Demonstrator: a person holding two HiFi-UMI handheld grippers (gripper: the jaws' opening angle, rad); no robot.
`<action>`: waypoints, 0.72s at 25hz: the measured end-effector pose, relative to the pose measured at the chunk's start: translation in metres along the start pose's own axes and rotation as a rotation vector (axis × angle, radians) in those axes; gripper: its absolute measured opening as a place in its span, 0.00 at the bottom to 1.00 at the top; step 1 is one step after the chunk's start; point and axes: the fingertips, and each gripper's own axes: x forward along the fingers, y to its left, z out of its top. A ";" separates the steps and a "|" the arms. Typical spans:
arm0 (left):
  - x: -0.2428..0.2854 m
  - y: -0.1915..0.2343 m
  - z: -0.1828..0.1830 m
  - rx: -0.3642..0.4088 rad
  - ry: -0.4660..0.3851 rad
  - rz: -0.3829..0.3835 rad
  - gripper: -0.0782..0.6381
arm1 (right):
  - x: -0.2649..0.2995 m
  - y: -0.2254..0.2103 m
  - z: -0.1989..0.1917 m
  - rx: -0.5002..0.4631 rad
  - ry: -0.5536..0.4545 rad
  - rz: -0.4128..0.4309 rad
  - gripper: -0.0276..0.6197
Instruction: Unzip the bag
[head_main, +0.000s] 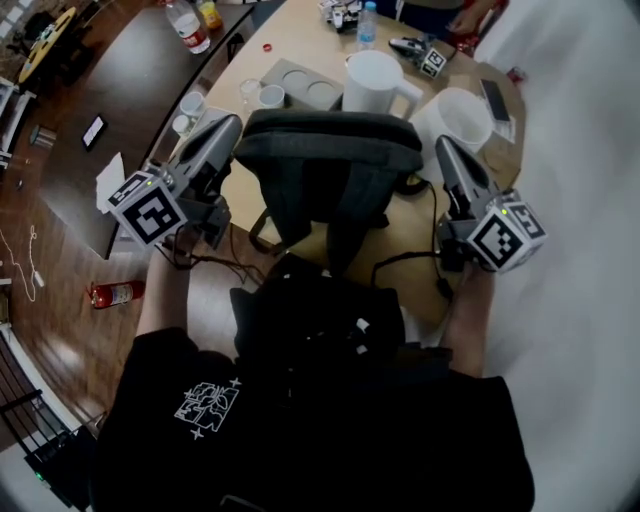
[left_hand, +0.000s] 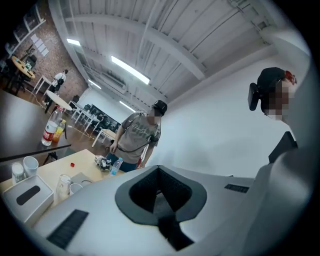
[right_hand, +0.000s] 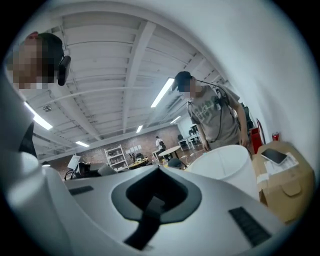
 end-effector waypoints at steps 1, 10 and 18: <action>0.005 -0.004 0.002 0.006 -0.002 -0.009 0.11 | 0.003 0.004 0.005 -0.008 -0.007 0.006 0.07; 0.037 -0.025 0.011 0.066 -0.008 0.007 0.11 | 0.034 0.052 0.036 -0.096 -0.038 0.089 0.07; 0.058 -0.039 0.008 0.170 0.010 0.026 0.11 | 0.057 0.079 0.042 -0.230 -0.044 0.070 0.07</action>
